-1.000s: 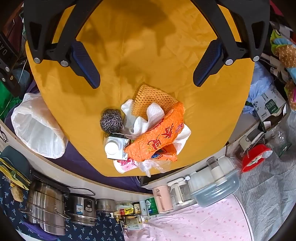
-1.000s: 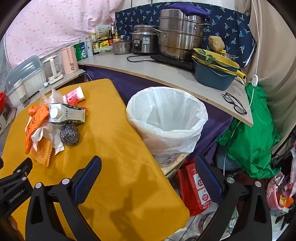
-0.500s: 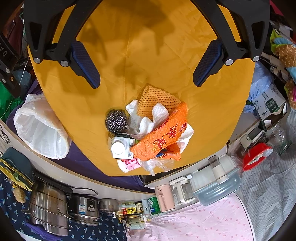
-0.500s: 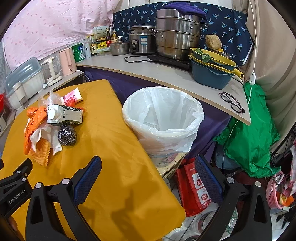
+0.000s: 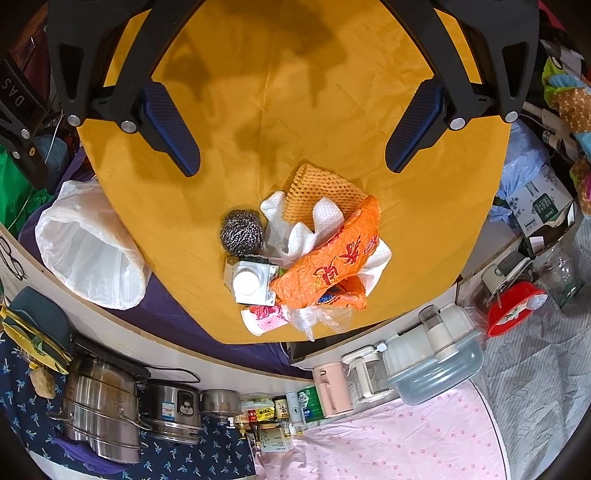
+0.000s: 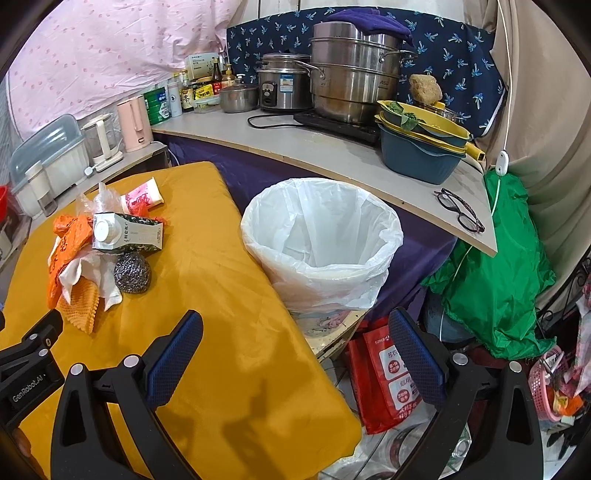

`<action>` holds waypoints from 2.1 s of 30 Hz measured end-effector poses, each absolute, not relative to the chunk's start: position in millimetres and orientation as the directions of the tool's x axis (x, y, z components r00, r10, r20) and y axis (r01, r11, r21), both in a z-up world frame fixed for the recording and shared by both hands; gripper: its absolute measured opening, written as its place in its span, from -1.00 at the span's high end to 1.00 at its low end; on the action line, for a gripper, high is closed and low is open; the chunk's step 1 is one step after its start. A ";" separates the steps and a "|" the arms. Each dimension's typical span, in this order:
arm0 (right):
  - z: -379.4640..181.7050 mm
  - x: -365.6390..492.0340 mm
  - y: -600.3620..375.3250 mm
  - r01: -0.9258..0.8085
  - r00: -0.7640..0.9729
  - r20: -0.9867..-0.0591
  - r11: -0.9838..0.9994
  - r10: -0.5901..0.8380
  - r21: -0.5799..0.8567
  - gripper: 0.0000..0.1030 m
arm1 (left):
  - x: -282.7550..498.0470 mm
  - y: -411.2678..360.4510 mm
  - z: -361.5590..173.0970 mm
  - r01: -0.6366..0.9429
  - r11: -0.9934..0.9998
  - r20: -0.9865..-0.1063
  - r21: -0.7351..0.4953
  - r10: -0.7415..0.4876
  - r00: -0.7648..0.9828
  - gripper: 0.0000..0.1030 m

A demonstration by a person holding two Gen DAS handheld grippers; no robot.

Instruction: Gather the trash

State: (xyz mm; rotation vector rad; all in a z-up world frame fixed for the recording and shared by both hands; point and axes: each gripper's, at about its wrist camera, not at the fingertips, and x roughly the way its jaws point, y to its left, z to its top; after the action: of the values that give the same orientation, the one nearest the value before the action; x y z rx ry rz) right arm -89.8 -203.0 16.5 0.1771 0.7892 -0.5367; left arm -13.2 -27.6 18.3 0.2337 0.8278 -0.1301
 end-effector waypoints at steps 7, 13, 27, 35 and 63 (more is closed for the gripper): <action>20.0 -84.4 -206.7 0.509 0.580 -0.717 0.859 -0.387 -0.052 -0.87 | -10.3 -30.4 19.2 0.199 0.968 -0.744 0.149 -0.023 0.668 -0.86; 21.2 -80.6 -207.4 0.500 0.584 -0.716 0.864 -0.382 -0.053 -0.87 | -9.3 -30.1 20.3 0.196 0.970 -0.745 0.147 -0.022 0.667 -0.86; 23.0 -77.6 -205.3 0.492 0.589 -0.715 0.869 -0.376 -0.052 -0.87 | -7.7 -30.9 24.1 0.188 0.971 -0.741 0.145 -0.019 0.671 -0.86; 24.1 -78.7 -205.5 0.493 0.591 -0.713 0.869 -0.377 -0.050 -0.87 | -7.3 -33.0 26.3 0.191 0.971 -0.739 0.144 -0.022 0.674 -0.86; 24.8 -81.7 -206.4 0.497 0.592 -0.712 0.866 -0.378 -0.047 -0.87 | -11.3 -35.2 26.2 0.196 0.970 -0.729 0.145 -0.029 0.684 -0.86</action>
State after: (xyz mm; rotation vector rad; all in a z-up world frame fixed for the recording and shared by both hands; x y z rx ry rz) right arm -81.7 -206.4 24.8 0.1636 0.7867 -0.5116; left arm -11.3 -35.2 26.2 0.2189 0.8098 -0.1276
